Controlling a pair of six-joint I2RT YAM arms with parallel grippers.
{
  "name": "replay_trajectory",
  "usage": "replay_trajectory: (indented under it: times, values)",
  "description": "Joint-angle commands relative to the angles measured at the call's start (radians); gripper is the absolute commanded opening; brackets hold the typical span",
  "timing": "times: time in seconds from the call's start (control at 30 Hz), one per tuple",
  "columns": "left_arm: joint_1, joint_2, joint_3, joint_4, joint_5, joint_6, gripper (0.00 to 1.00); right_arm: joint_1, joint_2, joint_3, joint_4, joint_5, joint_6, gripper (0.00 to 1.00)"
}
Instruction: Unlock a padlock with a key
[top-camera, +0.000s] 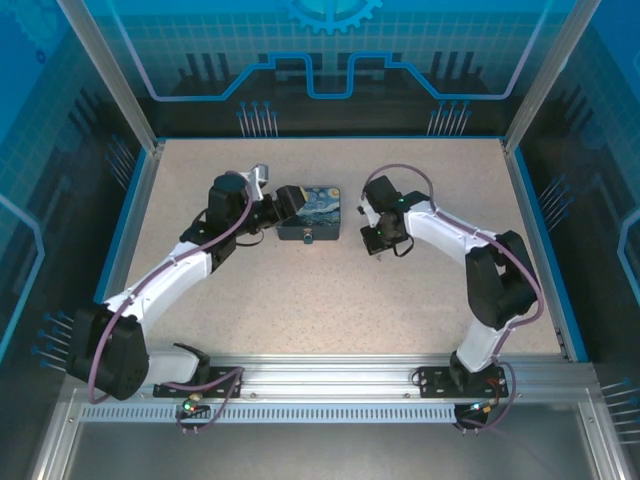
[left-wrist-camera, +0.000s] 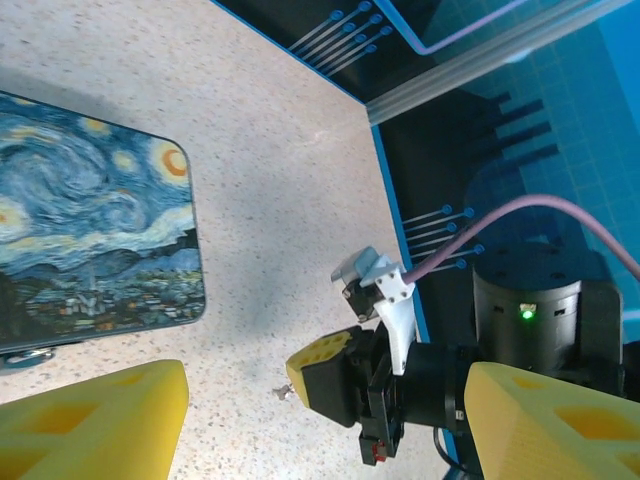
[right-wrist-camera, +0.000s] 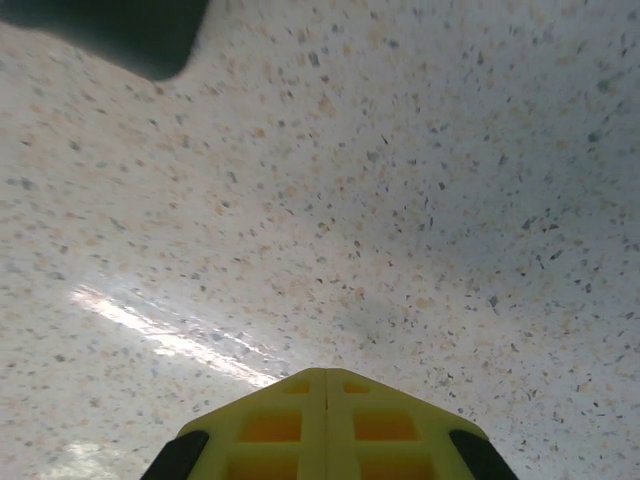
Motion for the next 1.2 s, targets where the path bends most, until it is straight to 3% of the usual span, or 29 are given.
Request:
replay_trajectory:
  times: [0.0,0.2,0.3,0.67,0.83,1.17]
  values:
    - [-0.018,0.036,0.008,0.044,0.054,0.016,0.75,-0.008,-0.108,-0.048,0.087,-0.080,-0.007,0.00]
    - [-0.035,0.091,0.060,0.031,0.081,-0.041,0.70,-0.015,-0.278,-0.193,0.335,-0.191,-0.019,0.00]
    - [-0.072,0.106,0.081,0.040,0.092,-0.006,0.68,-0.029,-0.309,-0.207,0.400,-0.238,0.031,0.00]
    - [-0.166,0.172,0.006,0.377,0.157,0.108,0.67,-0.055,-0.395,-0.144,0.435,-0.277,0.254,0.00]
    - [-0.212,0.212,0.020,0.397,0.142,0.214,0.67,-0.057,-0.416,-0.110,0.405,-0.272,0.319,0.00]
    - [-0.244,0.271,0.051,0.436,0.158,0.246,0.70,-0.059,-0.421,-0.075,0.390,-0.327,0.388,0.00]
